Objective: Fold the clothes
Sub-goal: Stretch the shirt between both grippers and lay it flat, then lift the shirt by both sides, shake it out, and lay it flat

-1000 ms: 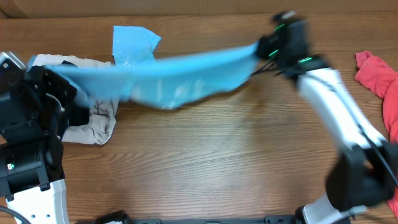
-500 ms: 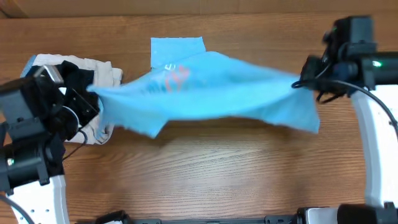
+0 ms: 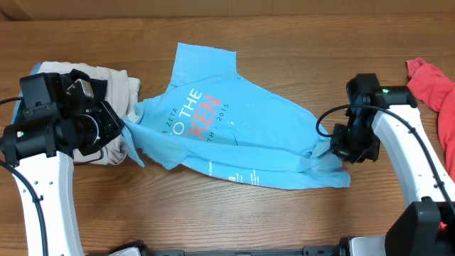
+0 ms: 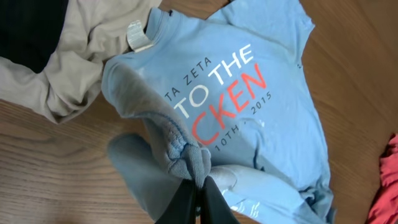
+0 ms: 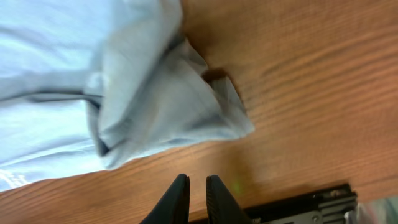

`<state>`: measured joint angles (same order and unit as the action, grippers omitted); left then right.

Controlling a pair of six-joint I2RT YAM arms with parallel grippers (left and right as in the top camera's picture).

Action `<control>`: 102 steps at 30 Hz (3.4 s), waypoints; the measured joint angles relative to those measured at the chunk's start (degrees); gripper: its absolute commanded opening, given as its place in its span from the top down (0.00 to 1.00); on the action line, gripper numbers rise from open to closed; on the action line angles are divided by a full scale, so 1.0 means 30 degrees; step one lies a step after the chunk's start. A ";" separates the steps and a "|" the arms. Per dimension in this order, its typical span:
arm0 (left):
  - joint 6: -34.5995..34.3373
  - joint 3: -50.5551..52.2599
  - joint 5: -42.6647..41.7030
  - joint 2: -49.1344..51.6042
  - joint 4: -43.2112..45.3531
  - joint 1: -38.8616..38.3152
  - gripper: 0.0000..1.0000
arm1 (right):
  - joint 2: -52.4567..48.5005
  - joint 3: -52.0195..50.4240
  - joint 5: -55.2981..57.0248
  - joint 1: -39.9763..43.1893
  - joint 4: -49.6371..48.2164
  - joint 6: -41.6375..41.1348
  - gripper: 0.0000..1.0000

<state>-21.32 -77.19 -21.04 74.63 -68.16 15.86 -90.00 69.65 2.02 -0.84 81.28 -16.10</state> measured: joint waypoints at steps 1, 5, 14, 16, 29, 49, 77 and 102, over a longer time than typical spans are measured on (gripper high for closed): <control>0.0109 0.0000 0.0015 0.0022 -0.0087 0.0000 0.96 | 0.0000 -0.0270 0.0044 0.0000 -0.0087 -0.0153 0.85; 0.0189 0.0000 0.0299 0.0022 -0.0124 0.0000 0.95 | 0.0000 -0.0903 0.0058 0.0000 -0.1115 -0.0372 0.65; 0.0189 0.0000 0.0517 0.0022 -0.0131 0.0000 0.95 | 0.0000 -0.0918 -0.1035 0.0000 -0.3264 -0.0612 0.58; 0.0189 0.0000 0.0517 0.0022 -0.0131 0.0000 0.95 | 0.0000 -0.1049 -0.1188 0.0000 -0.3891 -0.0772 0.59; 0.0189 0.0000 0.0525 0.0022 -0.0138 0.0000 0.96 | -0.0007 -0.3541 -0.1384 0.0000 -0.7410 -0.2922 0.77; 0.0204 -0.0255 -0.0393 0.0051 0.3781 0.0000 0.96 | -0.0262 0.3453 -0.0328 0.1107 -0.3716 -0.2987 0.96; 0.0109 -1.4433 -0.2484 -0.1457 0.1851 0.2266 0.96 | 0.1049 2.9733 0.3002 0.3534 0.2339 -0.1625 0.96; -0.3679 -1.6422 -0.5676 1.2342 1.7682 -0.1865 0.96 | -1.0273 2.9718 0.0452 0.3534 -0.3774 -0.0736 0.96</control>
<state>-32.36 -126.45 -38.06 111.66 -15.11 10.26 -120.81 158.80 3.38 9.76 69.95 -18.31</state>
